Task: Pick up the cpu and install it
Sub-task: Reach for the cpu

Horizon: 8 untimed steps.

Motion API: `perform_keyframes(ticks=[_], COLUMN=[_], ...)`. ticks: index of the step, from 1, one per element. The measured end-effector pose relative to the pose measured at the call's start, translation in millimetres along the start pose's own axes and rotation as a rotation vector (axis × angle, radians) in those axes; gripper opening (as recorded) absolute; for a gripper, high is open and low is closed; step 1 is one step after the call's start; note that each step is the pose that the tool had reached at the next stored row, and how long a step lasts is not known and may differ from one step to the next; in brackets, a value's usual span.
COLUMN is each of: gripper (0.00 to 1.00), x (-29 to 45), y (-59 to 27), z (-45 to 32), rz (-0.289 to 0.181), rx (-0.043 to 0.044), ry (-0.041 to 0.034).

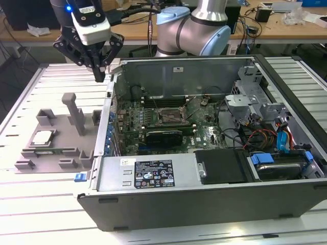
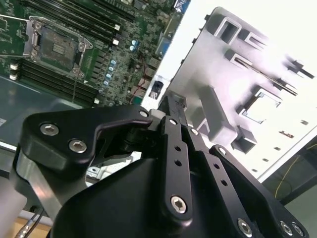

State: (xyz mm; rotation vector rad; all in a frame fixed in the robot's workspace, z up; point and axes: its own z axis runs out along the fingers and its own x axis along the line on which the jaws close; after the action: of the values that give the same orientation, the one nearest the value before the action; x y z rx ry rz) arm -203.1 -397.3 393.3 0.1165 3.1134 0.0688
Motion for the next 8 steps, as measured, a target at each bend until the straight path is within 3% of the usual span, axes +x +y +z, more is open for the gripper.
perform_keyframes(ticks=[8], gripper=[0.11], x=[21.3], y=[-0.8], z=[-0.5], rz=[0.000], rx=[-0.0002], ry=[-0.0025])
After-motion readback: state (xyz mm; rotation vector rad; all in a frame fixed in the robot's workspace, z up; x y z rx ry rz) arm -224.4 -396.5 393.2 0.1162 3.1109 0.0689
